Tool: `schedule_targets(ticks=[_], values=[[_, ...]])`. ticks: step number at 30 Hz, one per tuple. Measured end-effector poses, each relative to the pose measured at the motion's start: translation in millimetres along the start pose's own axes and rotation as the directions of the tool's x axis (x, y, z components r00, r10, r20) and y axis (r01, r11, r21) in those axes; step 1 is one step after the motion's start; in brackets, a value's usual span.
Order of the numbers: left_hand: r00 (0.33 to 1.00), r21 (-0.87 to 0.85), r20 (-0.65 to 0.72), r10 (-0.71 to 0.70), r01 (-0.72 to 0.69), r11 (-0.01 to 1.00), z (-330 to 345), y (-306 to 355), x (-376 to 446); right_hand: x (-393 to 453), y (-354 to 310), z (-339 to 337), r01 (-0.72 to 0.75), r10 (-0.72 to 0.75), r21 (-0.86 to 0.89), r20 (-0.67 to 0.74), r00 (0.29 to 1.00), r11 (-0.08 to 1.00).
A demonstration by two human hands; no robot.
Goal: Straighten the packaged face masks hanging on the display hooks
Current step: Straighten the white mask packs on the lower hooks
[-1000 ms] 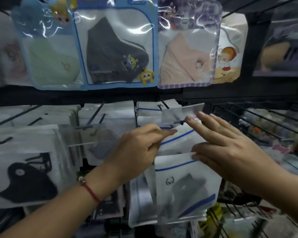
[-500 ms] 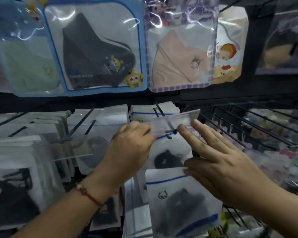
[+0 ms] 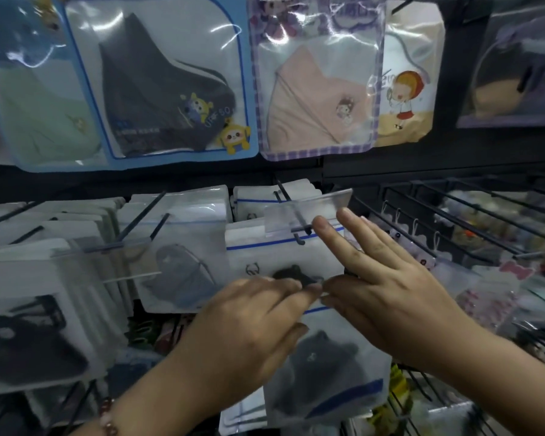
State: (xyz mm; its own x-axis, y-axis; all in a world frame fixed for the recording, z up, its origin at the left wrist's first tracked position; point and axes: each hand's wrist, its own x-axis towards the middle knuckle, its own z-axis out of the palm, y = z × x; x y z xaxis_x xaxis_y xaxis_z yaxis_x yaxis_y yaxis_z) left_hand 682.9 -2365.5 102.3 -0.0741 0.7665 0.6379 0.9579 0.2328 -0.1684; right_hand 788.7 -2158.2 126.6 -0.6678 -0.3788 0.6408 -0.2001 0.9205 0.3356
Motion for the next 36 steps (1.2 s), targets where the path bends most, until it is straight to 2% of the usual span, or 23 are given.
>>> schedule_targets(ticks=[6,16,21,25,29,33,36], values=[[0.995,-0.162,0.013,-0.096,0.097,0.982,1.0,4.3,2.7,-0.6,4.0,-3.7,0.011,-0.011,0.004,-0.034,0.999,1.0],[0.984,-0.166,-0.045,-0.173,0.164,0.972,-18.2,-18.3,19.0,-0.8,6.1,-4.1,-0.026,0.03,0.046,-0.074,0.997,0.999],[0.981,-0.054,-0.056,-0.188,0.185,0.981,-13.0,-22.5,25.9,-1.4,5.8,0.7,-0.028,0.034,0.065,-0.092,0.995,0.998],[0.966,-0.147,-0.048,-0.256,0.246,0.958,-13.4,-20.9,30.3,-3.1,2.9,2.3,-0.024,0.032,0.075,-0.098,0.995,0.997],[0.924,-0.378,0.006,-0.382,0.356,0.855,-12.9,-18.3,32.5,-5.0,-2.2,4.6,-0.05,0.059,0.087,-0.097,0.994,0.995],[0.928,-0.287,0.065,-0.367,0.37,0.884,-16.0,-11.9,28.0,-7.7,-4.9,4.8,-0.068,0.077,0.097,-0.082,0.994,0.993],[0.903,-0.206,0.071,-0.425,0.43,0.879,-10.4,-17.4,32.1,-8.6,-5.6,6.0,-0.079,0.086,0.09,-0.077,0.993,0.993]])
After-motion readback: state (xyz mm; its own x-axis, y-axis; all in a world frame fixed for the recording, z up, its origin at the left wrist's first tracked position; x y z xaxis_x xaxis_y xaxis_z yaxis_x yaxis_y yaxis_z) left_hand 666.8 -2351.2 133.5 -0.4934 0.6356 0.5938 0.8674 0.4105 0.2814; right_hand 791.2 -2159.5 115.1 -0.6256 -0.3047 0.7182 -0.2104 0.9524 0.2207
